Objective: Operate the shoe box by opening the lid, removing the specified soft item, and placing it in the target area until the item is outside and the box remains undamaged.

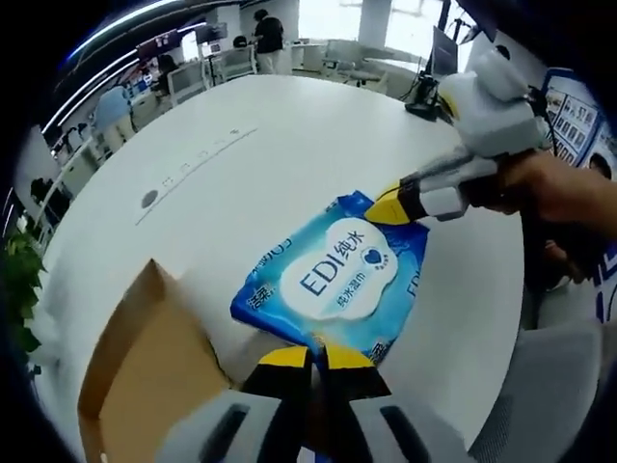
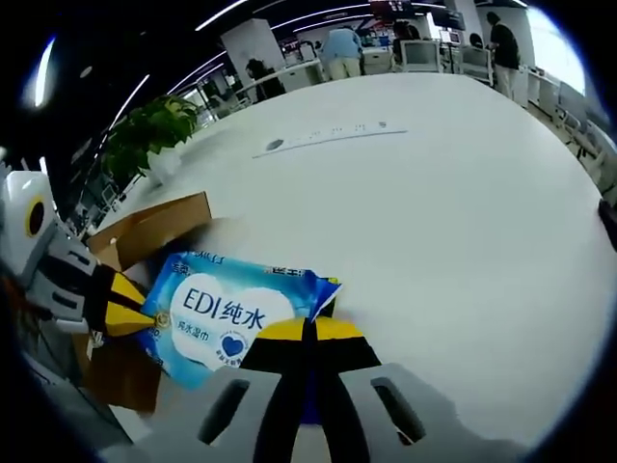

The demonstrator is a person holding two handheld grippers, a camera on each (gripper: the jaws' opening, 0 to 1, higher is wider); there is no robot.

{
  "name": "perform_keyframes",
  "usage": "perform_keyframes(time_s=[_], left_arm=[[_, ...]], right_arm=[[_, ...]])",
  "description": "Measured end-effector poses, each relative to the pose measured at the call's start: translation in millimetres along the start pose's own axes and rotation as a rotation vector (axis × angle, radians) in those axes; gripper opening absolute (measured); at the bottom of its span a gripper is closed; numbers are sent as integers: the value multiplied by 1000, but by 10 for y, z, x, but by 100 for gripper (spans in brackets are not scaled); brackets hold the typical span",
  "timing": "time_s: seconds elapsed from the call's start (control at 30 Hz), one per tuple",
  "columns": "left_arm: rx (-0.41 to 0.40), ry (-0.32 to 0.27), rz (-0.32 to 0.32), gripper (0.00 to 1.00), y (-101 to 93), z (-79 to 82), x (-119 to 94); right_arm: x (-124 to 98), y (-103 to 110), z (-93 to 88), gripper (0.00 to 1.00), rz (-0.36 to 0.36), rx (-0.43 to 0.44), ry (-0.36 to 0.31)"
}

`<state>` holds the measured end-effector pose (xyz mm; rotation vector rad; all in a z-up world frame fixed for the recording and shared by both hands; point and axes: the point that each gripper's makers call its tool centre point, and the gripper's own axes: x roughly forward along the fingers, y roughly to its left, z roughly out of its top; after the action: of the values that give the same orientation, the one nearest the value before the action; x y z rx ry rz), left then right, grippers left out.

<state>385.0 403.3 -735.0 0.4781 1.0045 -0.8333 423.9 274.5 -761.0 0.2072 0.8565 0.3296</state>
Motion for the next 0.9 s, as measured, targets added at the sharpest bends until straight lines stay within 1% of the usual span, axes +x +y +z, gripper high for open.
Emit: perform_keyframes(time_s=[0.1, 0.17, 0.23, 0.37, 0.43, 0.57, 0.63, 0.67, 0.8, 0.9], left_arm=[[9, 1, 0, 5, -5, -23, -25], [16, 3, -19, 10, -39, -27, -36], [-14, -7, -40, 15, -67, -10, -65], [-21, -21, -33, 17, -40, 12, -149], [-55, -49, -61, 17, -74, 54, -207], [-60, -72, -62, 17, -69, 69, -312], [-78, -97, -79, 19, -86, 76, -371], [-91, -108, -88, 19, -97, 70, -407], [-107, -139, -86, 20, -83, 4, -532], [-128, -167, -79, 22, -38, -47, -615]], right_arm=[[-15, 16, 6, 0, -5, -24, -2], [-21, 23, 9, 0, -7, -41, -5], [-30, 10, 0, 0, -17, -61, 0], [-50, 0, 3, 0, -16, -61, -4], [-58, 12, 23, 0, -10, -60, -10], [-50, 6, 42, 0, -9, -67, -12], [-56, 19, 47, 1, -7, -66, -16], [-60, 19, 50, 1, -7, -69, -18], [-77, 32, 60, 2, -1, -77, -22], [-101, 41, 56, 5, -5, -117, -20]])
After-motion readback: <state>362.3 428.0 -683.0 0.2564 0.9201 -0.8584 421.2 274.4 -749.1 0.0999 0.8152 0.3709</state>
